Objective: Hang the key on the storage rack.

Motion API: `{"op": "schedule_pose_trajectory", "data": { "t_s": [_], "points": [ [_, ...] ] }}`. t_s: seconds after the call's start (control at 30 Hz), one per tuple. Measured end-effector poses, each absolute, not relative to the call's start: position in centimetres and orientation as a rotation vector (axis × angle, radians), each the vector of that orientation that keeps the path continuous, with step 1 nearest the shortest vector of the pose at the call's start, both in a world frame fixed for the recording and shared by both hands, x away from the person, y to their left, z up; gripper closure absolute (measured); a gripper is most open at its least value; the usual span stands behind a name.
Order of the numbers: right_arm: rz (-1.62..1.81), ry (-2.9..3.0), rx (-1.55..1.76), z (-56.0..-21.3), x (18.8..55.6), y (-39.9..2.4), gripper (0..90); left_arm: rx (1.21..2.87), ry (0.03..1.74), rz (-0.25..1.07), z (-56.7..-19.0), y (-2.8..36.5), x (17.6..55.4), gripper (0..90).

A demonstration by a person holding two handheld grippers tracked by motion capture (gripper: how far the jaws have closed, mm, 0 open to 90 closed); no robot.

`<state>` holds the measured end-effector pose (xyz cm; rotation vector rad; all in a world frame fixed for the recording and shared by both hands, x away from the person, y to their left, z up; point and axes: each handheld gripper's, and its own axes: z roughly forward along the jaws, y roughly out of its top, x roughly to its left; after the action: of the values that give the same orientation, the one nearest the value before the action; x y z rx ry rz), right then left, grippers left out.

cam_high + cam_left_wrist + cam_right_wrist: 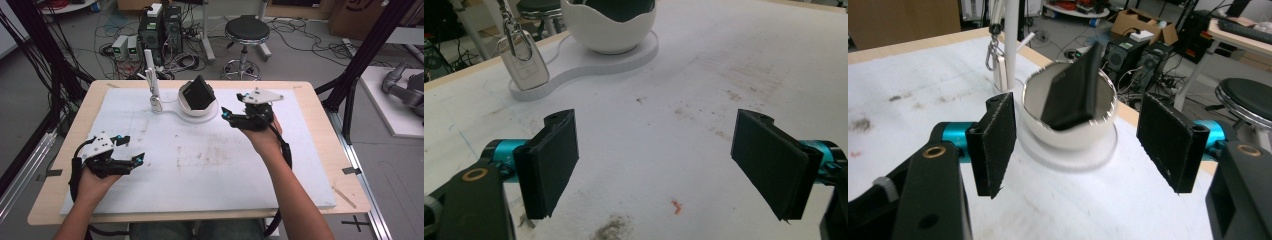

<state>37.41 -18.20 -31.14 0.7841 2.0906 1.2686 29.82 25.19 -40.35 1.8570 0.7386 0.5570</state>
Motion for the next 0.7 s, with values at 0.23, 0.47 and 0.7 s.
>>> {"op": "schedule_pose_trajectory", "data": {
  "t_s": [0.23, 0.47, 0.7],
  "points": [
    [1.278, 2.057, 0.857, -34.2, 34.8, -22.0, 30.4, 1.854, 0.739, 0.542, -40.7, 25.2, 30.0, 19.1],
    [1.297, 2.030, 0.951, -37.6, 33.1, -24.2, 25.8, 1.840, 0.756, 0.539, -40.8, 25.5, 30.0, 19.1],
    [1.242, 2.070, 1.013, -40.3, 32.7, -24.7, 22.0, 1.854, 0.734, 0.539, -40.8, 25.0, 30.4, 19.0]
  ]
}}
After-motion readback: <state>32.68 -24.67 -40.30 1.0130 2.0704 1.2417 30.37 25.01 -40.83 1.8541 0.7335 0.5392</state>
